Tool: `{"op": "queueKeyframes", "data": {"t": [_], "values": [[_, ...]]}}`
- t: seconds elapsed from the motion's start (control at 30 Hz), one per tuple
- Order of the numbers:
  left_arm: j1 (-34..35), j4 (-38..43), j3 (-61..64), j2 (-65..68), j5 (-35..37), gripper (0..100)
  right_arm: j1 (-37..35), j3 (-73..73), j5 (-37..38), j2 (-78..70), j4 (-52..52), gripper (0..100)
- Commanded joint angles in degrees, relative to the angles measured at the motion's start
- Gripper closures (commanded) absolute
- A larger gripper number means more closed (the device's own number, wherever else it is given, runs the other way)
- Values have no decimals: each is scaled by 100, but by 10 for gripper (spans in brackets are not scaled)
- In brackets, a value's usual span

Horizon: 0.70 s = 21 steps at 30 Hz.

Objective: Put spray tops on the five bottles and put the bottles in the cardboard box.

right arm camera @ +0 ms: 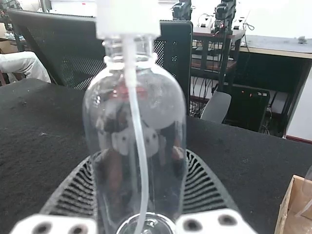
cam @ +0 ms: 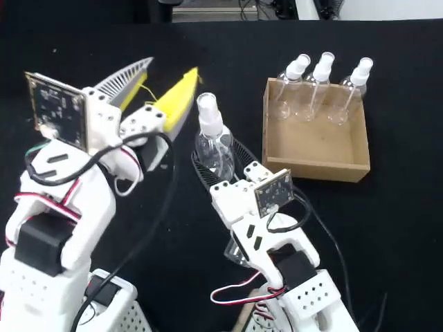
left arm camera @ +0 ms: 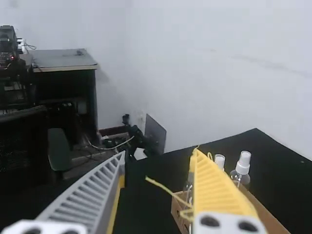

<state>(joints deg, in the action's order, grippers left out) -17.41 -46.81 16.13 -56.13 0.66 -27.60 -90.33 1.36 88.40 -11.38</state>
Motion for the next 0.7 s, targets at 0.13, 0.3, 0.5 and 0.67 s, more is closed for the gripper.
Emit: {"op": "queueKeyframes", "data": {"t": [0.13,0.3,0.5,0.67], "values": [[-92,255,-286,448,-334,795,-79,22,-26,110,193,987],[-971,-229,-409,510,-1187,795,-79,22,-26,110,193,987],[-1095,-756,-866,501,-1354,795,-79,22,-26,110,193,987],[-207,-1037,-1235,9,-1310,795,-79,22,-26,101,193,987]]}}
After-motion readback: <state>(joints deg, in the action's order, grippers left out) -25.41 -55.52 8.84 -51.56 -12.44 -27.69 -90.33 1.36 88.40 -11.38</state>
